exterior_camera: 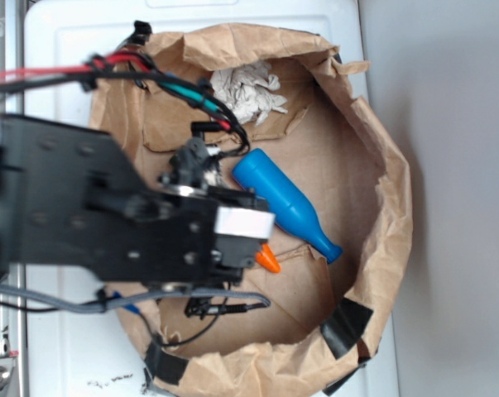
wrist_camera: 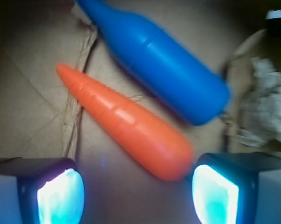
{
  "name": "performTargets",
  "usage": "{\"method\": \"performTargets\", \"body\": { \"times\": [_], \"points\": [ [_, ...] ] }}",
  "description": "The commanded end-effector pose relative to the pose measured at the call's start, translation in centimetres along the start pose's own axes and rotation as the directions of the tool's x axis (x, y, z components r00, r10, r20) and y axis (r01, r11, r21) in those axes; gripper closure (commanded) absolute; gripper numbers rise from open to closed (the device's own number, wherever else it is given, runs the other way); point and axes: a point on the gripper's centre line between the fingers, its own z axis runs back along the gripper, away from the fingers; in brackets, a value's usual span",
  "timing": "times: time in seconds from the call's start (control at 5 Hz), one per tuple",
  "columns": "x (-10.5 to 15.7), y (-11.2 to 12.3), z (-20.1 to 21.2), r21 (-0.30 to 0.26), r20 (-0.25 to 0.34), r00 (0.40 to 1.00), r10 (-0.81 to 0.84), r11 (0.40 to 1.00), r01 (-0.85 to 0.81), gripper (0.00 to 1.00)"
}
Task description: Grab the carrot.
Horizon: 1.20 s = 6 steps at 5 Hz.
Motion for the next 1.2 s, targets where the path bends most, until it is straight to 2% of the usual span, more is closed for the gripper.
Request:
{"method": "performTargets", "body": {
  "times": [0.0,0.2,0.4,0.8,1.0],
  "points": [
    [2.0,1.5,-1.5,-0.122,-0.037,0.999,0.018,0.992,-0.023,0.00],
    [2.4,1.4,-2.7,-0.109,-0.060,0.998,0.026,0.994,-0.032,0.00],
    [2.4,1.4,-2.5,-0.110,-0.053,0.998,0.037,0.993,-0.043,1.00],
    [3.0,1.6,-1.2,-0.132,-0.039,0.998,0.051,0.990,-0.056,1.00],
    [3.0,2.3,2.9,-0.200,-0.006,0.995,0.095,0.975,-0.094,1.00]
  ]
}}
